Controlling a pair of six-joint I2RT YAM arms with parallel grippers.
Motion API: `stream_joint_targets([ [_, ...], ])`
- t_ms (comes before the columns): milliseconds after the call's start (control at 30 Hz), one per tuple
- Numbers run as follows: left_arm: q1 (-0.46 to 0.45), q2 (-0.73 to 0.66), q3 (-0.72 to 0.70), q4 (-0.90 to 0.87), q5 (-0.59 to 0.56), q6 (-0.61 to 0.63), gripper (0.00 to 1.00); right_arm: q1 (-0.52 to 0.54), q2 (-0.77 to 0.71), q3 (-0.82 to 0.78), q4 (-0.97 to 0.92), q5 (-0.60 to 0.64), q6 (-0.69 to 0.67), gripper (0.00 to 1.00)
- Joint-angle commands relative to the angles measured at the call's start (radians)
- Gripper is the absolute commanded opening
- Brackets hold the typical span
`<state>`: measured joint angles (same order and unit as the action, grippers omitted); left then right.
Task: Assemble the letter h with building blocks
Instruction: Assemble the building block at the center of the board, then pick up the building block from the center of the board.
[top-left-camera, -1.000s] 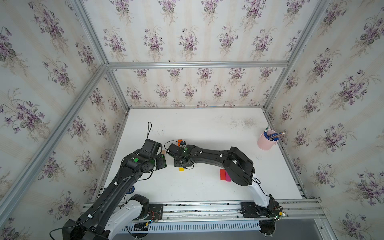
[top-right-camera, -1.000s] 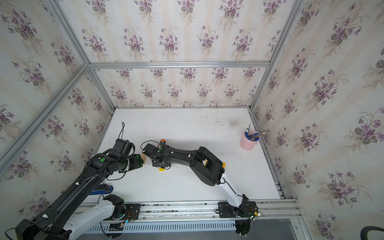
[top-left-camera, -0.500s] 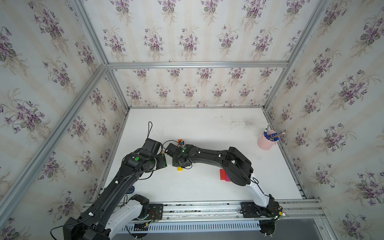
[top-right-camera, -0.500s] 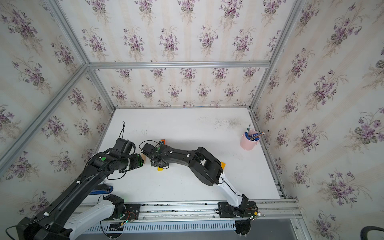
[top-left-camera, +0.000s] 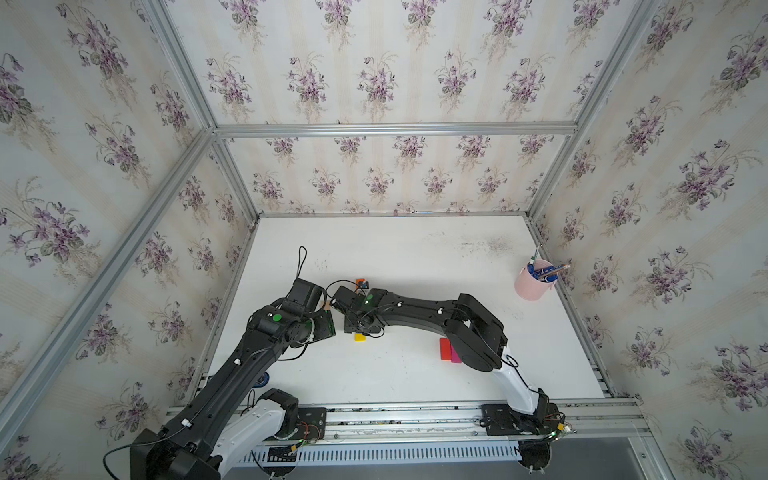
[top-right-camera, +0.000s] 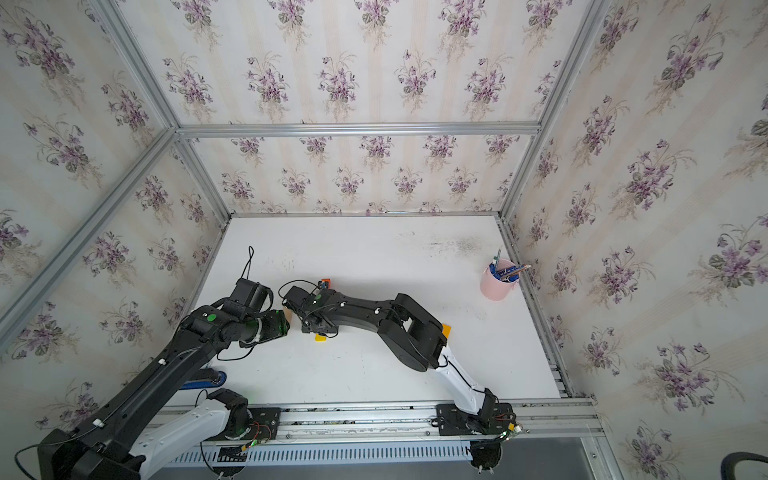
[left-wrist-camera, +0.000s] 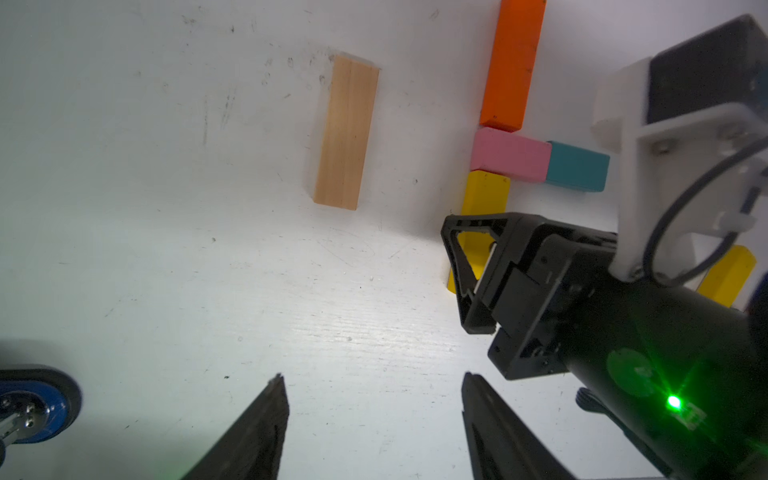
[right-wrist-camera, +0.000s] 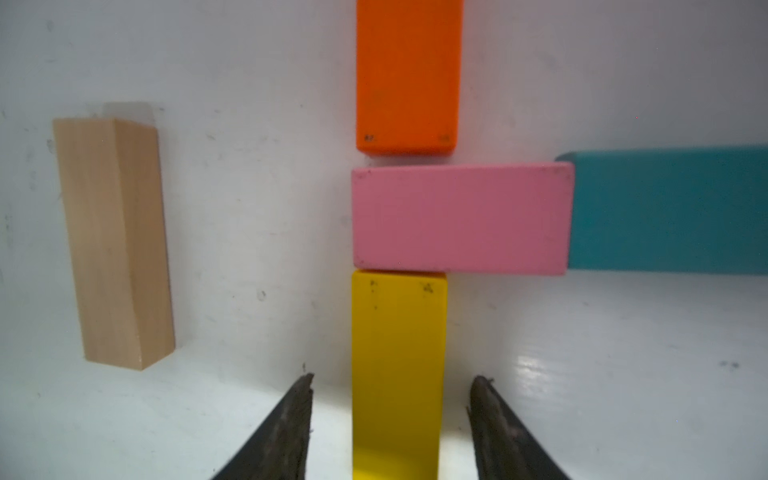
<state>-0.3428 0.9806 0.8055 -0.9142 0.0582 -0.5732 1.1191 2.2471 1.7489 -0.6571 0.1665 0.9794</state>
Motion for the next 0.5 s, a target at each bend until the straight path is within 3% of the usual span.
stream_joint_targets([
  [0,0.001,0.009,-0.01,0.036,0.014,-0.013,0.7,0.005,-0.032,-0.002,-0.03,0.013,-0.018,0.62],
  [133,0.0,0.017,-0.028,0.059,0.006,-0.025,0.71,0.004,-0.066,-0.008,-0.036,0.026,-0.022,0.63],
  [233,0.001,0.043,-0.035,0.072,-0.042,-0.042,0.81,0.008,-0.105,-0.009,-0.046,0.038,-0.04,0.64],
  [333,0.007,0.105,-0.024,0.092,-0.102,-0.055,0.91,0.011,-0.202,-0.035,-0.063,0.103,-0.045,0.66],
  [467,0.011,0.251,0.028,0.145,-0.139,-0.04,0.94,-0.014,-0.397,-0.152,-0.067,0.189,-0.042,0.66],
])
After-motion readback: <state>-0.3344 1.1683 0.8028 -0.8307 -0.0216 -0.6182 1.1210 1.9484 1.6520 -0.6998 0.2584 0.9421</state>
